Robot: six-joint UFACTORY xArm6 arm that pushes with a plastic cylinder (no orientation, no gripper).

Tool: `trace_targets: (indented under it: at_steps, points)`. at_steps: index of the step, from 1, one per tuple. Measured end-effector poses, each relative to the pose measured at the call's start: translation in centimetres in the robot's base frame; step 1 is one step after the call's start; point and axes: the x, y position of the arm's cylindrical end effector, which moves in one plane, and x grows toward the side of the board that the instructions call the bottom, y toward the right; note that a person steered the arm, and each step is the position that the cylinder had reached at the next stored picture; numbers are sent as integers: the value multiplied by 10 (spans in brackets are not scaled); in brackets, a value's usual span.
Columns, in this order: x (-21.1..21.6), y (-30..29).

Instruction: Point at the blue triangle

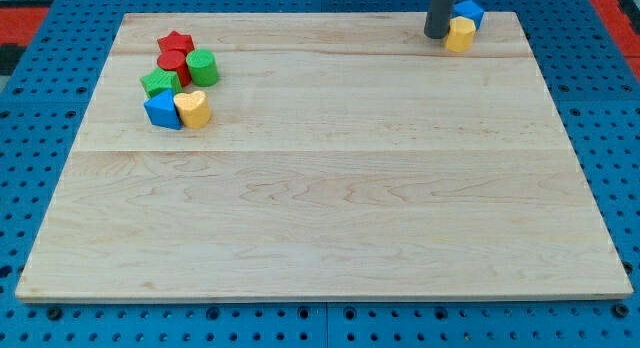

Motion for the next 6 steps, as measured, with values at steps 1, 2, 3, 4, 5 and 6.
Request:
trace_targets:
  at_steps: [1, 2, 3, 4, 5, 6]
  points:
    - [8, 10]
    - [59, 11]
    - [135, -21]
    - [202, -99]
    - [239, -208]
    - [236, -329]
